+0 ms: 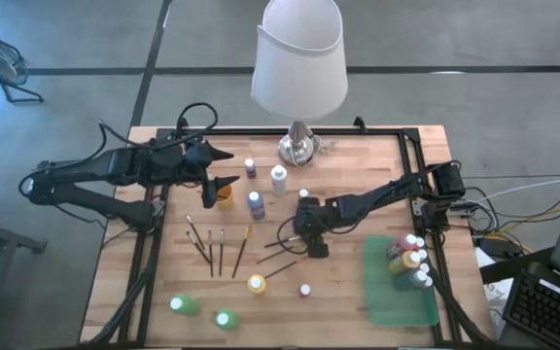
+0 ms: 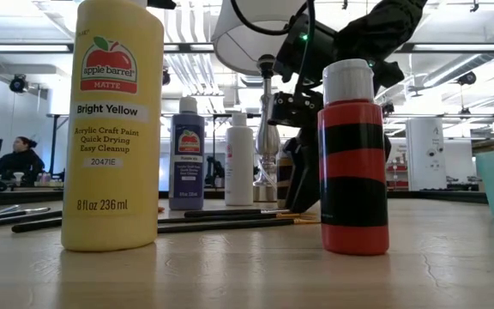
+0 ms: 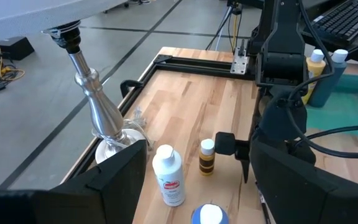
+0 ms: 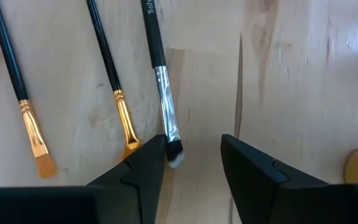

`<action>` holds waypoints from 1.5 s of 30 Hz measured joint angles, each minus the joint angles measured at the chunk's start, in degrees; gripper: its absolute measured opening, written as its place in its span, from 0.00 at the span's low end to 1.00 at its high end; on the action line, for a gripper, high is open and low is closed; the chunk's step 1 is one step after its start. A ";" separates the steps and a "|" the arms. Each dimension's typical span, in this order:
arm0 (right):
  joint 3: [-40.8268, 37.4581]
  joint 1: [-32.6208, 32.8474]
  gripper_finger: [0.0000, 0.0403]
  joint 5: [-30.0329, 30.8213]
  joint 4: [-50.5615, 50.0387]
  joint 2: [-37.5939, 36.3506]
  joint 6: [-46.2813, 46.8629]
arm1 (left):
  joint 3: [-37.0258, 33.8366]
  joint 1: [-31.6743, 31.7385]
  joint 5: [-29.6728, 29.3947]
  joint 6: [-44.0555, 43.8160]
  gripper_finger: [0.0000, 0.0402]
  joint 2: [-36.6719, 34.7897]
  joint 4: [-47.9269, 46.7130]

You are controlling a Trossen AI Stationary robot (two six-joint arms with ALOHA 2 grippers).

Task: Pick & Place Paint Supplies
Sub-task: Put the silver paint brush into the yellow cup

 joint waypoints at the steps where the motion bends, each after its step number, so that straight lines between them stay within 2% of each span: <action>1: 0.00 0.00 0.36 0.01 -0.09 -0.02 -0.12 | 0.00 0.01 0.00 0.02 0.72 0.00 0.00; 25: -0.02 0.02 0.03 0.26 -0.36 -0.03 -1.41 | 0.00 0.02 0.00 0.00 0.72 0.00 0.00; 33: -0.02 0.07 0.02 0.52 -0.91 -0.22 -1.60 | 0.00 0.01 0.02 -0.77 0.72 0.00 0.00; 45: 1.45 0.86 0.02 0.56 -10.83 -5.46 -2.00 | 0.00 0.02 0.02 -2.32 0.72 0.00 0.02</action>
